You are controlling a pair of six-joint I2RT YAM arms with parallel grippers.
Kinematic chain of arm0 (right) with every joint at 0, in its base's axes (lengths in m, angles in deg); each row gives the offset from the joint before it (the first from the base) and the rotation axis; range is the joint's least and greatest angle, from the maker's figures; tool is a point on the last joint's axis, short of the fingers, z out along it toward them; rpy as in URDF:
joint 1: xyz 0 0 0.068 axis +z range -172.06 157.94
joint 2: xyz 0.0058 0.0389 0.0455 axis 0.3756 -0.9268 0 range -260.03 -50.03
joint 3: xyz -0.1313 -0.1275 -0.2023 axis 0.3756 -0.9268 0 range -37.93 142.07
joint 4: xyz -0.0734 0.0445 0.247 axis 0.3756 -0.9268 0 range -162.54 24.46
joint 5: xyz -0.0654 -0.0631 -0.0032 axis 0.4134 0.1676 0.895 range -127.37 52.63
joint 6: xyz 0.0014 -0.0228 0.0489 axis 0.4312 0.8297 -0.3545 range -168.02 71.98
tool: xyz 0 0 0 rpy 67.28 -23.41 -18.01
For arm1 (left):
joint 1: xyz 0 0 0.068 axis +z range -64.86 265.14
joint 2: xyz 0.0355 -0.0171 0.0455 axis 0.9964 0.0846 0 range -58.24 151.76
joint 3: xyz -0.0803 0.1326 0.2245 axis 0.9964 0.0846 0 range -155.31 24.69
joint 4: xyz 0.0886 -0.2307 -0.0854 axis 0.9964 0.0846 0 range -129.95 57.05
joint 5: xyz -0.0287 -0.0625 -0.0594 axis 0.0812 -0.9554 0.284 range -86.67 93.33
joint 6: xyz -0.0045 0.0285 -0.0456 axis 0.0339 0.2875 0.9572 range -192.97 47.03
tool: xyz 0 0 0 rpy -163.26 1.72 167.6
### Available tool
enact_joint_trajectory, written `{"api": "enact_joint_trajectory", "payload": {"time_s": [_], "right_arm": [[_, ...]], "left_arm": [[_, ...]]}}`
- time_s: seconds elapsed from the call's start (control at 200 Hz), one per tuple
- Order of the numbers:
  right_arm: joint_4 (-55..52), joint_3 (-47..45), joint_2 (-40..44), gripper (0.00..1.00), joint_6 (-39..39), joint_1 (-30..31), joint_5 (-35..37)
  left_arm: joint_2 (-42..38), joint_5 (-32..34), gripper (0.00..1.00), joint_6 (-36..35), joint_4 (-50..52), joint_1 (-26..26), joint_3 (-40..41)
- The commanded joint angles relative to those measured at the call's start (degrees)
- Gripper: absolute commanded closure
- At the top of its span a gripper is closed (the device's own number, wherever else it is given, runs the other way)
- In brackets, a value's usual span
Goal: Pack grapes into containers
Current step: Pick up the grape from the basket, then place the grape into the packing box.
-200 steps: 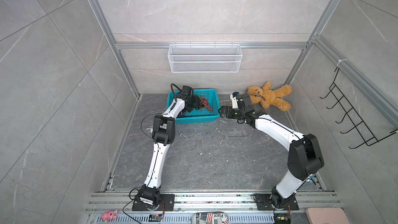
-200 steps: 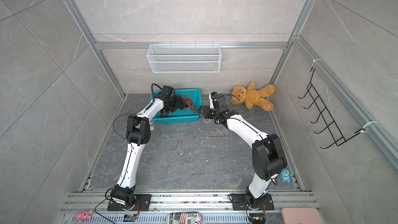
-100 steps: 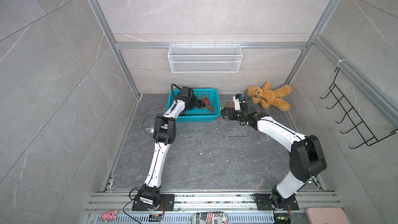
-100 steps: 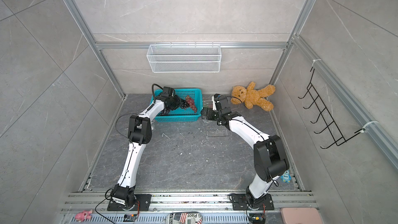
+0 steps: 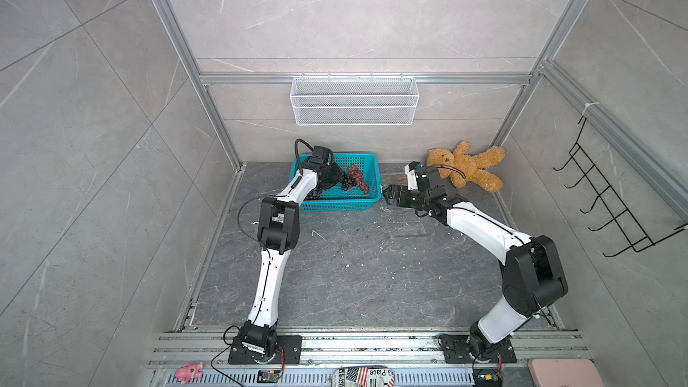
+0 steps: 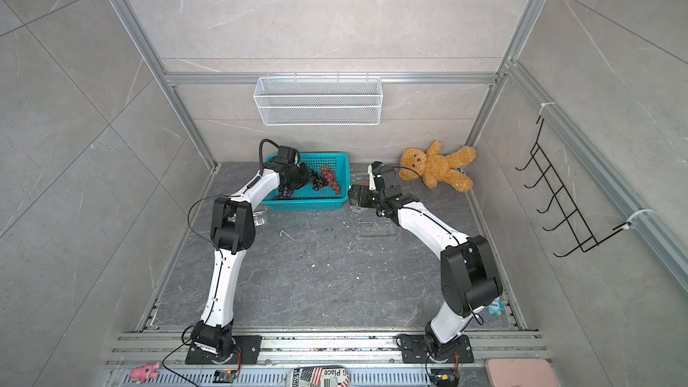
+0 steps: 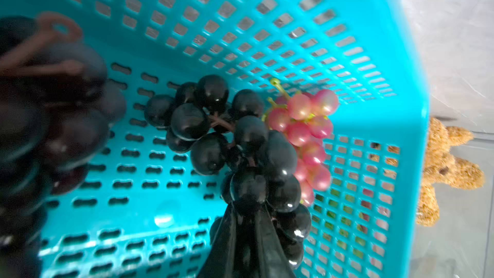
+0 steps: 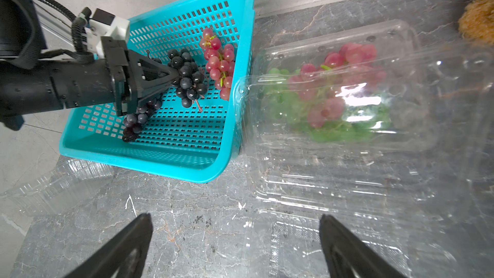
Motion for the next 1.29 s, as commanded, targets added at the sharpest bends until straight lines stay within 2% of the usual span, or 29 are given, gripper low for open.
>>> {"api": "enact_joint_trajectory", "payload": {"time_s": [0.0, 0.364, 0.619, 0.938, 1.288], "right_arm": [[0.63, -1.25, 2.86, 0.01, -0.99, -0.15, -0.6], [-1.41, -1.46, 4.72, 0.0, -3.07, -0.2, -1.07], [-1.76, -3.43, 6.41, 0.01, -5.82, -0.25, -1.91], [-6.68, -8.58, 15.45, 0.01, -7.21, -6.1, -2.23], [-11.33, -18.03, 27.58, 0.0, -6.27, -16.83, -4.11]], "left_arm": [[-6.09, -0.82, 0.96, -2.73, 0.84, -0.19, 0.65], [-16.68, -1.79, 0.97, -4.15, 1.7, -1.41, 6.6], [-23.02, -2.42, 0.97, -4.2, 1.95, -4.49, 9.66], [-27.36, -2.17, 0.97, -2.96, 0.83, -14.94, 13.3], [-23.61, 0.05, 0.98, -1.72, -1.94, -27.68, 14.67]]}}
